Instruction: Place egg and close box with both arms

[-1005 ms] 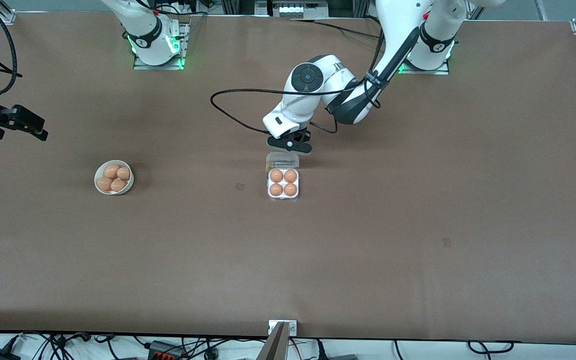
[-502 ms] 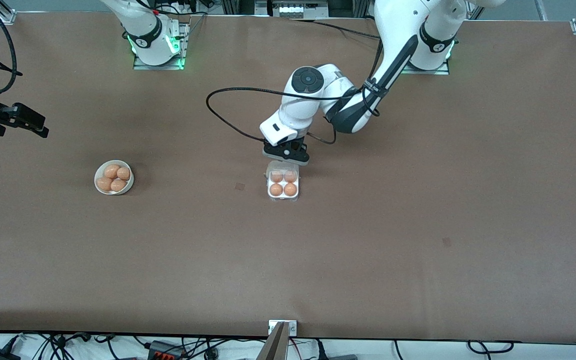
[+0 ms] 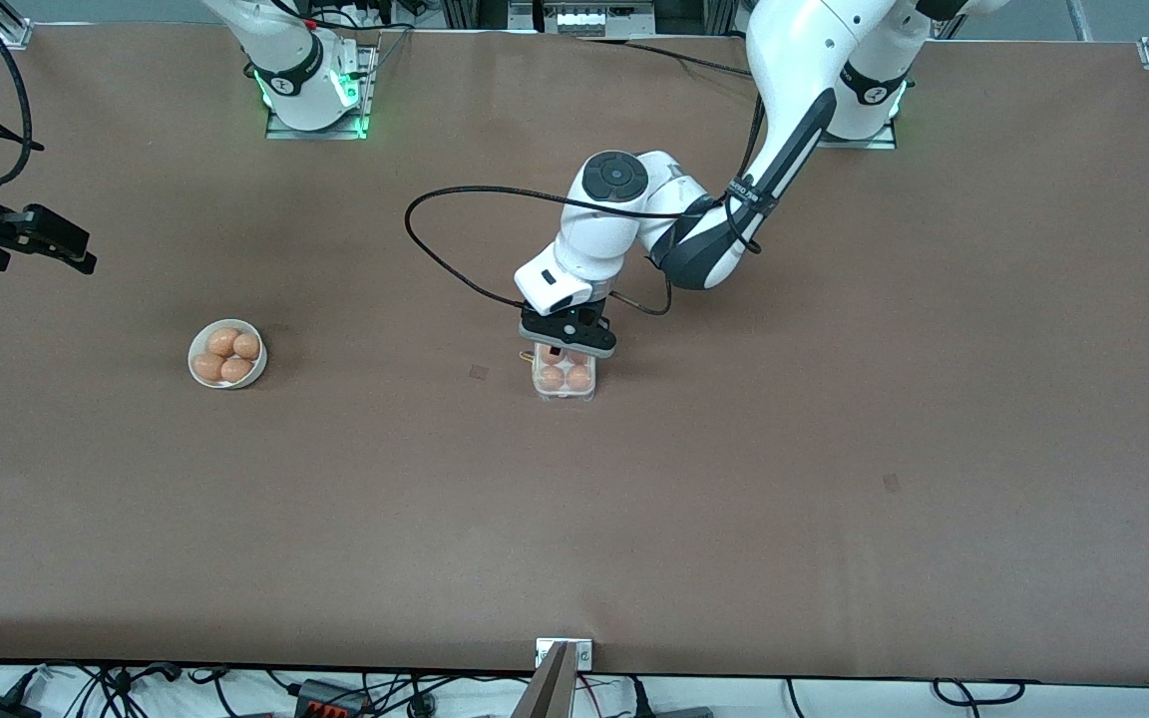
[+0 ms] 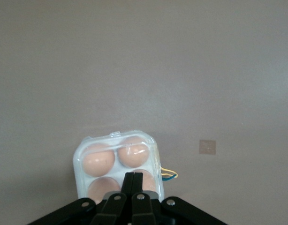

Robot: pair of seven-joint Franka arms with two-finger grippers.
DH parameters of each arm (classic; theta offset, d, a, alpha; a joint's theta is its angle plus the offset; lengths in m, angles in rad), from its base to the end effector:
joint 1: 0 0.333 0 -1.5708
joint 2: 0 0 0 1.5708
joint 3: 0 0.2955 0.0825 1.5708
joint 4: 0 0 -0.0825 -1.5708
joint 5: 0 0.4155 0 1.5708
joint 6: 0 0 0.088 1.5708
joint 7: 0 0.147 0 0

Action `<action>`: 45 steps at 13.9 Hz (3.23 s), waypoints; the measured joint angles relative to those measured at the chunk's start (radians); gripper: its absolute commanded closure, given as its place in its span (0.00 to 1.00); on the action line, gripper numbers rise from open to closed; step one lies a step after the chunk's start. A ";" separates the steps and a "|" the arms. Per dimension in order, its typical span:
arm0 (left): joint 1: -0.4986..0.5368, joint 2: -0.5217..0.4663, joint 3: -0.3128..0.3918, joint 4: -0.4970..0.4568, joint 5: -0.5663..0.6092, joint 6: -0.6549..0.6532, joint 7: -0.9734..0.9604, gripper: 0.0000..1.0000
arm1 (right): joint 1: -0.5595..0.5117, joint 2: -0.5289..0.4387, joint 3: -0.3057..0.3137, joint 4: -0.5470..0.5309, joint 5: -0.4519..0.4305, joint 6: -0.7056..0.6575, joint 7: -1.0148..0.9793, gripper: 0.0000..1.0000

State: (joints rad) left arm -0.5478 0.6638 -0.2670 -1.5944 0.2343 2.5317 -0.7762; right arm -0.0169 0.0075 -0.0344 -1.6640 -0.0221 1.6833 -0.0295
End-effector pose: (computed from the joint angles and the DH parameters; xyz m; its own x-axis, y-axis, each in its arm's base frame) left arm 0.5299 -0.5273 0.2117 0.9682 -0.1058 0.2267 -0.1510 -0.9696 0.1925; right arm 0.5952 -0.0335 0.5223 0.9998 -0.0193 0.0111 -0.0196 -0.9996 0.0226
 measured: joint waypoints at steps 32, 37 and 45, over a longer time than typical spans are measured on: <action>0.527 -0.778 0.258 -0.175 -0.239 -0.840 0.844 0.00 | 0.001 0.000 0.004 0.003 0.000 0.000 0.000 0.00; 0.574 -0.776 0.208 -0.177 -0.239 -0.884 0.844 0.00 | 0.001 0.001 0.004 0.003 0.000 0.000 0.000 0.00; 0.574 -0.725 0.196 -0.129 -0.239 -0.884 0.844 0.00 | 0.009 0.001 0.008 0.003 0.000 -0.001 -0.001 0.00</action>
State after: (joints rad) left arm 0.0259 -0.0612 -0.0711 -1.7236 -0.0051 1.6473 0.0677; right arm -0.0077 0.0086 -0.0265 -1.6608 -0.0221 1.6819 -0.0307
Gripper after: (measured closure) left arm 0.000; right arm 0.000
